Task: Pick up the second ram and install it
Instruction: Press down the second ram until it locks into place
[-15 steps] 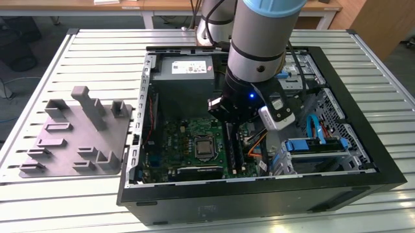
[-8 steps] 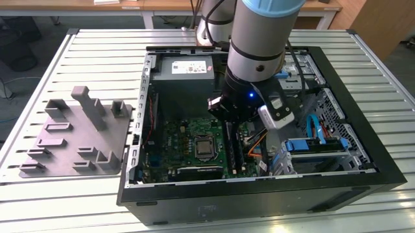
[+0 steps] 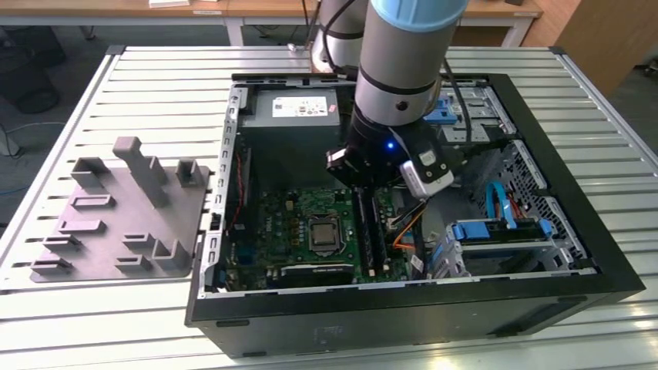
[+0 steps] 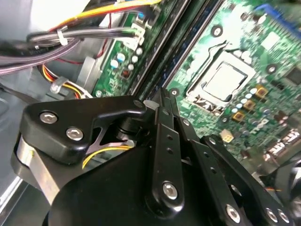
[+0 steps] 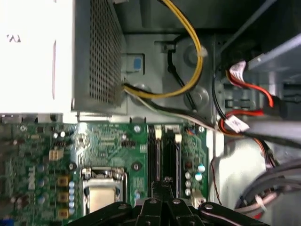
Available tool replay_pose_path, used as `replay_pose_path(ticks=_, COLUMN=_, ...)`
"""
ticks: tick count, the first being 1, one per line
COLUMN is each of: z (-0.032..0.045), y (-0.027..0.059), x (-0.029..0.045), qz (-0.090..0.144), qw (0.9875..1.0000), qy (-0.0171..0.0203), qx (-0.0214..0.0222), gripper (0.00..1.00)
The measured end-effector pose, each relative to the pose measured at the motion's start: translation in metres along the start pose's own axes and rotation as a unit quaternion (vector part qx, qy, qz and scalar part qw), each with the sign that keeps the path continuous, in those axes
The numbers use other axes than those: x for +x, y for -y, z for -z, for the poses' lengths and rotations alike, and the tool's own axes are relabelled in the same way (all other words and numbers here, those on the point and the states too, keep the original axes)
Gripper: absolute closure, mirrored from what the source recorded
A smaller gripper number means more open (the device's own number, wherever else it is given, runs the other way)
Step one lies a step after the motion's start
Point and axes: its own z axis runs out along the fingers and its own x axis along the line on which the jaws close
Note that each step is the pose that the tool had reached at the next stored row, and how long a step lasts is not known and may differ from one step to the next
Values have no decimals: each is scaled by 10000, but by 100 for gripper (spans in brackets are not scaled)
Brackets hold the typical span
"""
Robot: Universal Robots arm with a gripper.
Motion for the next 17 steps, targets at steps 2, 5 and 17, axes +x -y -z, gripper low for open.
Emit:
replay_pose_path(ticks=2, z=-37, y=-40, x=12, qz=0, qw=10000, qy=1, qx=-7, gripper=90)
replay_pose_path(ticks=5, z=-94, y=-93, x=20, qz=0, qw=10000, qy=1, qx=-10, gripper=90)
replay_pose_path(ticks=17, z=-235, y=-123, x=23, qz=1, qw=10000, qy=1, qx=-8, gripper=90)
